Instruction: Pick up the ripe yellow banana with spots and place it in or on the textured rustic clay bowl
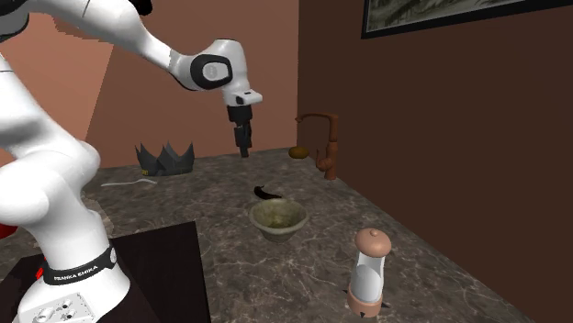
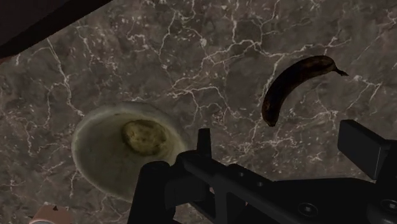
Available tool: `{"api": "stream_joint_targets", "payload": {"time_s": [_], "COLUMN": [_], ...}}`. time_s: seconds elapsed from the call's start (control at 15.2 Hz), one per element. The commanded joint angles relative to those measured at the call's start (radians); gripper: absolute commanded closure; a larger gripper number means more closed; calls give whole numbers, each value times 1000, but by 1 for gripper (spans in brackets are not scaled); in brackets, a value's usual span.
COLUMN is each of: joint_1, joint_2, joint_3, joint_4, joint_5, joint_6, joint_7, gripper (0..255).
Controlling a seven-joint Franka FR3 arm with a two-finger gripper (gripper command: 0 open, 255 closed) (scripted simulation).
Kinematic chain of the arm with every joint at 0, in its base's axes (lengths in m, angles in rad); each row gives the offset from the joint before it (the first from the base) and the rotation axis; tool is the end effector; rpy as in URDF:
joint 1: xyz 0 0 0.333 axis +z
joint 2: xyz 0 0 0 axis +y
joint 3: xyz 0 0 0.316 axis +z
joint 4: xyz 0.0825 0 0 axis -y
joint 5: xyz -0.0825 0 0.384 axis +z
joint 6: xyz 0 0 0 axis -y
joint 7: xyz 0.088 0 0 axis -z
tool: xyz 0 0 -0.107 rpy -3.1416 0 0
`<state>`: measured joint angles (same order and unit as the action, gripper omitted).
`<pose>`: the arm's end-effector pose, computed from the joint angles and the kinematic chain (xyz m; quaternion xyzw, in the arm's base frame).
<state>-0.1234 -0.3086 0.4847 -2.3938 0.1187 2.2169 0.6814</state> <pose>0.4298 0.1718 0.4306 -0.9786 0.1981 -0.0553 0.0060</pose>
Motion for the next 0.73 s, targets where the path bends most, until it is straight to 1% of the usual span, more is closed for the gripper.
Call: {"api": "stream_joint_targets", "payload": {"time_s": [0.0,0.13,0.33,0.46,0.66], "joint_1": [-20,-38,-53,-45,-11], "joint_2": [79,168,310,407,548], "joint_3": [38,71,99,99,71], "joint_4": [13,41,94,136,210], "joint_5": [-35,-89,-195,-272,-377], "joint_6": [49,88,134,154,171], "joint_7": [86,177,326,428,566], "gripper": [0,0,0,0,0]}}
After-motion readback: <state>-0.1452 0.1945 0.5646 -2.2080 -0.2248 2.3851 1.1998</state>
